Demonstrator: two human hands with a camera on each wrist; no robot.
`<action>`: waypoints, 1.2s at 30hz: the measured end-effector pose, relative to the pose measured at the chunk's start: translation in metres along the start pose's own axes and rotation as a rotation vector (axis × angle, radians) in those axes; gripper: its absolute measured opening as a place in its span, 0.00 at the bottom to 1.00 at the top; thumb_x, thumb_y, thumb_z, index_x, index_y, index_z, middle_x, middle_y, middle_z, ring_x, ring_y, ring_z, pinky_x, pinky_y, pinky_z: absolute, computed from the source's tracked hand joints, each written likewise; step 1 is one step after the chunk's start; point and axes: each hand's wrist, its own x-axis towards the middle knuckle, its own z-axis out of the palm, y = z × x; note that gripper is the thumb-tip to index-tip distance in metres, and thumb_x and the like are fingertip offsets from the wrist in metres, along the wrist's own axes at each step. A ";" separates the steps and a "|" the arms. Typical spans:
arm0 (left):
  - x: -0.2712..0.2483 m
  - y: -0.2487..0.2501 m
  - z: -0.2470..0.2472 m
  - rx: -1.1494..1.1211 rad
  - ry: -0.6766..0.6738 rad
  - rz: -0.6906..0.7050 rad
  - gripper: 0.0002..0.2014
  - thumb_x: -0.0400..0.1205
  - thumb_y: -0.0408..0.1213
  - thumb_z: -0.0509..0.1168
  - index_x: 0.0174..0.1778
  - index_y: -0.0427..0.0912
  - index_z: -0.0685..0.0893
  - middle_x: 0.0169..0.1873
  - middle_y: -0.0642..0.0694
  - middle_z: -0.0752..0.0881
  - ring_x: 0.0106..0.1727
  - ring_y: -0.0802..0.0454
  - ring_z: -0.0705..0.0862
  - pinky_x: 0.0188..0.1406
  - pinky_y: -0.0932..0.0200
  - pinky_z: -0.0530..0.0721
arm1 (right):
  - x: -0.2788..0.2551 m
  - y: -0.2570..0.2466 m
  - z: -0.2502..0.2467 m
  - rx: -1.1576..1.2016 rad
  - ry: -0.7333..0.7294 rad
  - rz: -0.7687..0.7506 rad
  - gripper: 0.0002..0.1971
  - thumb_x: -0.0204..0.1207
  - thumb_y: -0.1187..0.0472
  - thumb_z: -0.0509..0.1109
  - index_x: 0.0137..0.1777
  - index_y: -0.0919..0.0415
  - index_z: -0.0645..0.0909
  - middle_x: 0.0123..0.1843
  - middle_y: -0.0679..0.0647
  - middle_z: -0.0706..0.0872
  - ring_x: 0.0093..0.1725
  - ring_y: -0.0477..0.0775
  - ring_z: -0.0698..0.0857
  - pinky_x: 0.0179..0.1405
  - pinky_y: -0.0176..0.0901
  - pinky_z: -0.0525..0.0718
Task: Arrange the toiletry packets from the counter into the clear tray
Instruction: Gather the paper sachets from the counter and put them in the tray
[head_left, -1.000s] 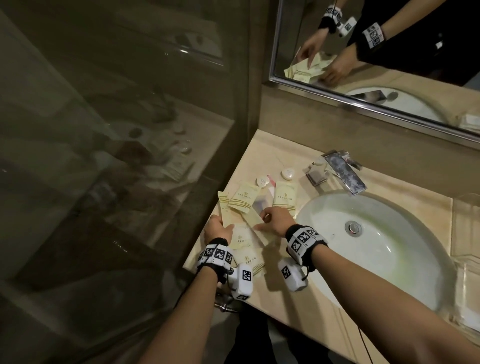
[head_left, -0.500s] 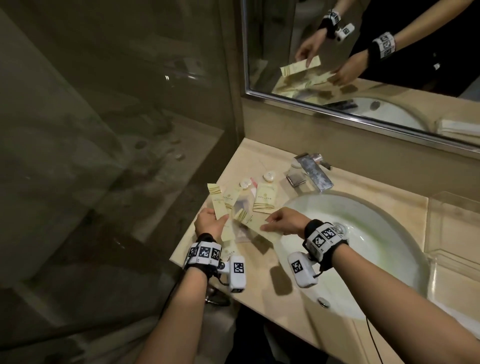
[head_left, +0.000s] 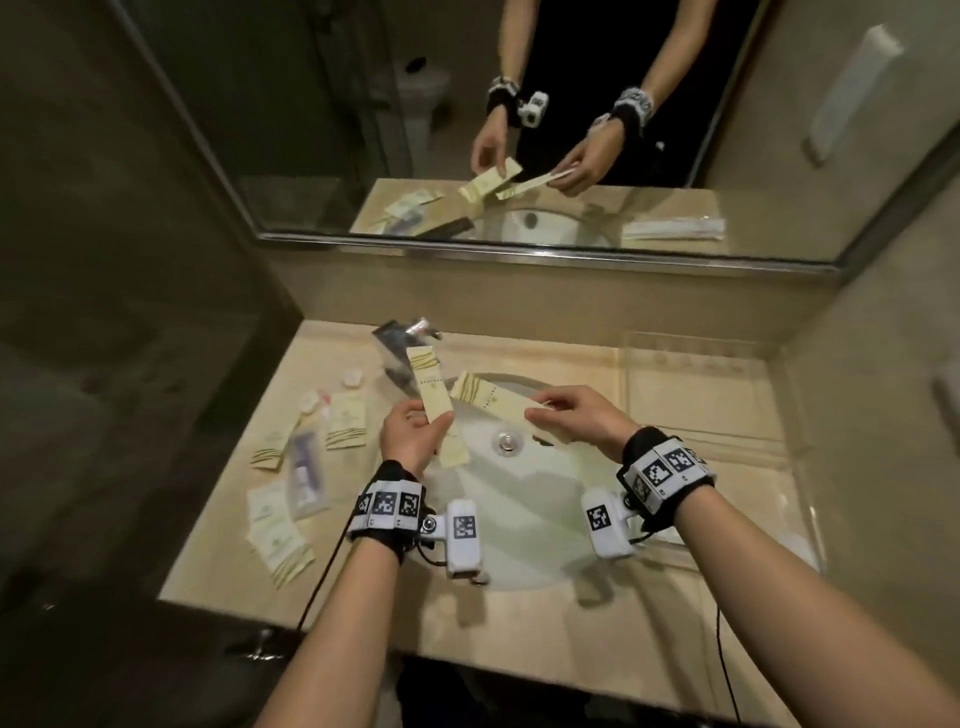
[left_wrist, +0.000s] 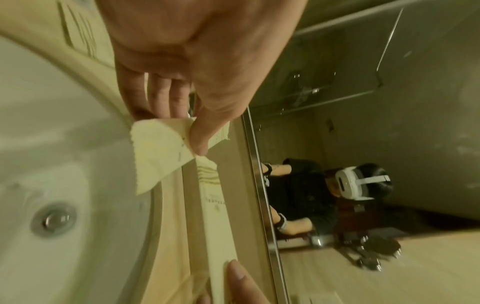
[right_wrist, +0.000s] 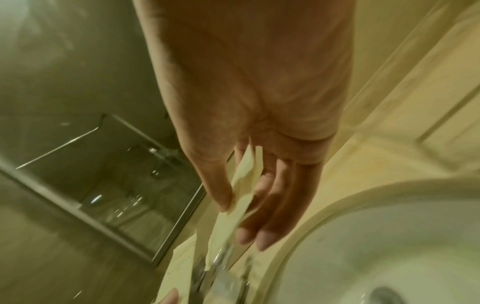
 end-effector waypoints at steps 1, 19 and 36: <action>-0.006 0.002 0.020 0.002 -0.037 0.008 0.14 0.72 0.32 0.76 0.48 0.45 0.80 0.51 0.37 0.88 0.53 0.39 0.88 0.56 0.38 0.87 | -0.010 0.010 -0.018 0.074 0.037 0.016 0.11 0.78 0.63 0.73 0.56 0.68 0.85 0.48 0.59 0.88 0.44 0.57 0.89 0.40 0.42 0.89; -0.051 -0.030 0.198 0.100 -0.376 -0.101 0.15 0.73 0.33 0.76 0.51 0.40 0.78 0.51 0.30 0.88 0.51 0.34 0.89 0.52 0.37 0.88 | -0.088 0.167 -0.142 0.475 0.765 0.422 0.13 0.68 0.60 0.82 0.44 0.67 0.84 0.35 0.61 0.88 0.24 0.49 0.82 0.21 0.37 0.82; -0.056 -0.040 0.207 0.185 -0.404 -0.093 0.19 0.72 0.36 0.77 0.55 0.38 0.79 0.43 0.35 0.86 0.51 0.33 0.89 0.53 0.34 0.87 | -0.052 0.193 -0.140 0.633 0.809 0.637 0.22 0.71 0.60 0.79 0.56 0.79 0.79 0.51 0.64 0.89 0.40 0.53 0.91 0.41 0.39 0.91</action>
